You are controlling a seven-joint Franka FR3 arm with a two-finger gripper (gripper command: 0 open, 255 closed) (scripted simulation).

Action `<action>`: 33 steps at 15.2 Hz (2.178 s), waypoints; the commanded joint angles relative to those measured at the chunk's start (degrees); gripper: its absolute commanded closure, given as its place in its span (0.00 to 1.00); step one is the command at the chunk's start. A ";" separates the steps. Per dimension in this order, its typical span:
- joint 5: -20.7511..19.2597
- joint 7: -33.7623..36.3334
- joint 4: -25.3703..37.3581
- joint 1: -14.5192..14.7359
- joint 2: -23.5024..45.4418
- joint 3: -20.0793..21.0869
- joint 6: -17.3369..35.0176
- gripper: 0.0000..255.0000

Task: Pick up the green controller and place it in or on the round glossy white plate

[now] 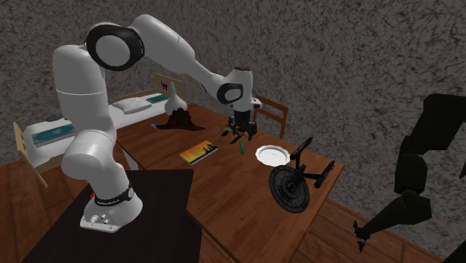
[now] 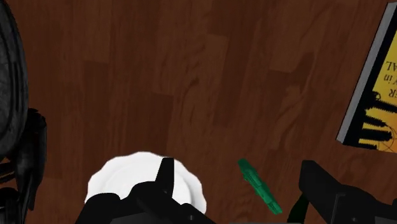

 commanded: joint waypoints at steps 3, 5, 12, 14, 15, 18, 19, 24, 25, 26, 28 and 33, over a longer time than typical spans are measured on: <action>-3.33 -0.29 5.53 2.51 8.03 0.97 2.17 0.00; -4.97 -0.55 8.32 3.86 11.72 1.26 2.84 0.00; -10.33 -1.98 19.20 9.21 24.50 1.62 3.92 0.00; -11.69 -2.60 22.64 10.86 28.15 1.63 3.89 0.00; -12.33 -2.94 24.42 11.70 29.98 1.62 3.83 0.00; -13.19 -3.33 26.76 12.80 32.75 1.49 4.12 0.00; -13.31 -3.26 26.95 12.89 33.34 1.37 4.53 0.00; -13.93 -2.93 28.22 13.43 36.78 0.68 6.70 0.00; -13.93 -2.93 28.21 13.43 36.77 0.68 6.71 0.00; -13.93 -2.93 28.22 13.43 36.78 0.68 6.70 0.00; -13.93 -2.94 28.22 13.43 36.78 0.68 6.70 0.00; -13.93 -2.94 28.21 13.43 36.77 0.68 6.71 1.00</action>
